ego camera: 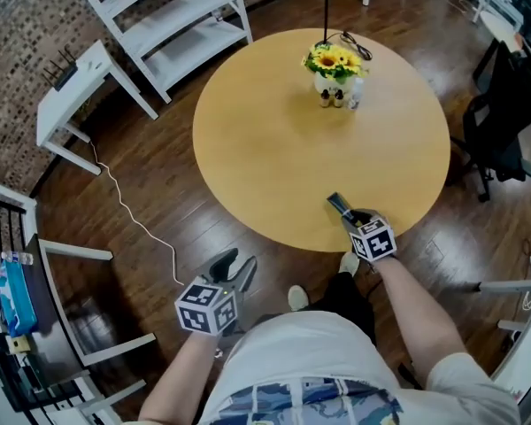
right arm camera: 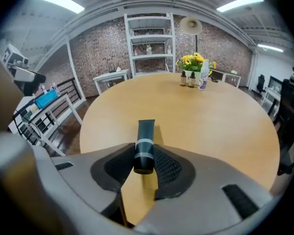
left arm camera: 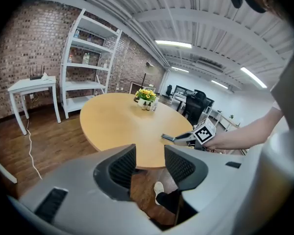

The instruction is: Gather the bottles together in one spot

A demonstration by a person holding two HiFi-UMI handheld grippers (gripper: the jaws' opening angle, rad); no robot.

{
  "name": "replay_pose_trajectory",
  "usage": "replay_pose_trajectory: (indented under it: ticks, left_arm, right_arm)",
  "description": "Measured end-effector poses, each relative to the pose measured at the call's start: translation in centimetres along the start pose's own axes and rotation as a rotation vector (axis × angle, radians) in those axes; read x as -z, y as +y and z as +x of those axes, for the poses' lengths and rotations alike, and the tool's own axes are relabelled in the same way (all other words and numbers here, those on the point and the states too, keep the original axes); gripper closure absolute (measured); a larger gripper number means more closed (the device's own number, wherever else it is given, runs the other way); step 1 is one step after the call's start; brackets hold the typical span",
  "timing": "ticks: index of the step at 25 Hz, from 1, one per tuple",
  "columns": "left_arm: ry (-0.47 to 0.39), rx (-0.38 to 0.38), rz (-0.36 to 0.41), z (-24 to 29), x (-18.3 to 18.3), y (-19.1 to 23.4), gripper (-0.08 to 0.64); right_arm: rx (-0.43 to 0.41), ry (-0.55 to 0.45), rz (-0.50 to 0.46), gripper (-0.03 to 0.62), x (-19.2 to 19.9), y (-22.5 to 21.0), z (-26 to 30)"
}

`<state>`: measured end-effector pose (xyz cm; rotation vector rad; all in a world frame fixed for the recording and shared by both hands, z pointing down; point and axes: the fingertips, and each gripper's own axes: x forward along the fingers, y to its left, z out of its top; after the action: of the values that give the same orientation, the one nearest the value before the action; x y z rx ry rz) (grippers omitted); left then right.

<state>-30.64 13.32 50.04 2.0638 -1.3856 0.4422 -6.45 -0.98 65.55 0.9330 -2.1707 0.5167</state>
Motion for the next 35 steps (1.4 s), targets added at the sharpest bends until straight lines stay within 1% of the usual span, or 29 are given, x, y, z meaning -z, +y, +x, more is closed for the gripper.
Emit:
replay_pose_trajectory:
  ticks: [2,4,7,10,12,14,16,19,21,22,25,30,33,35]
  left_arm:
    - [0.000,0.071,0.001,2.3,-1.4,-1.8,0.377]
    - [-0.005,0.174,-0.021,4.7,-3.2,-4.4,0.377]
    - [-0.030,0.357,-0.088,8.1,-6.8,-9.2,0.377]
    - [-0.047,0.534,-0.161,11.1,-10.7,-14.3,0.368]
    - [-0.036,0.616,-0.189,13.4,-12.7,-17.3,0.364]
    - [-0.010,0.662,-0.189,16.0,-13.9,-19.9,0.363]
    - [0.033,0.692,-0.194,18.7,-14.6,-22.2,0.363]
    - [0.083,0.727,-0.234,21.6,-15.6,-24.7,0.366]
    - [0.096,0.728,-0.233,23.3,-16.6,-25.8,0.449]
    - [0.102,0.722,-0.225,24.3,-17.0,-26.3,0.496]
    - [0.119,0.710,-0.207,27.2,-18.3,-27.8,0.503]
    - [0.100,0.679,-0.155,30.7,-21.3,-29.5,0.529]
    - [0.084,0.655,-0.106,33.0,-22.9,-30.4,0.539]
    - [0.082,0.621,-0.057,34.7,-23.5,-30.8,0.545]
  right_arm:
    - [-0.014,-0.062,0.034,0.460,-1.0,0.3,-2.3]
    - [-0.021,-0.133,0.041,0.460,-2.4,0.8,-5.2]
    - [-0.021,-0.259,0.025,0.460,-4.9,1.8,-10.4]
    - [-0.007,-0.382,-0.011,0.460,-7.2,2.0,-15.6]
    - [0.008,-0.443,-0.039,0.460,-8.3,1.3,-18.2]
    - [0.022,-0.489,-0.072,0.460,-9.0,-0.2,-19.9]
    - [0.031,-0.517,-0.096,0.461,-9.2,-2.1,-21.0]
    - [0.028,-0.517,-0.110,0.461,-9.2,-4.8,-21.5]
    - [0.015,-0.516,-0.107,0.461,-9.3,-6.9,-21.5]
    - [0.011,-0.516,-0.107,0.462,-9.3,-8.1,-21.5]
    - [0.001,-0.512,-0.127,0.462,-9.3,-11.8,-21.0]
    - [-0.036,-0.509,-0.139,0.460,-10.1,-16.6,-19.5]
    - [-0.061,-0.505,-0.138,0.460,-10.6,-19.4,-18.4]
    - [-0.079,-0.506,-0.119,0.459,-10.7,-21.0,-17.7]
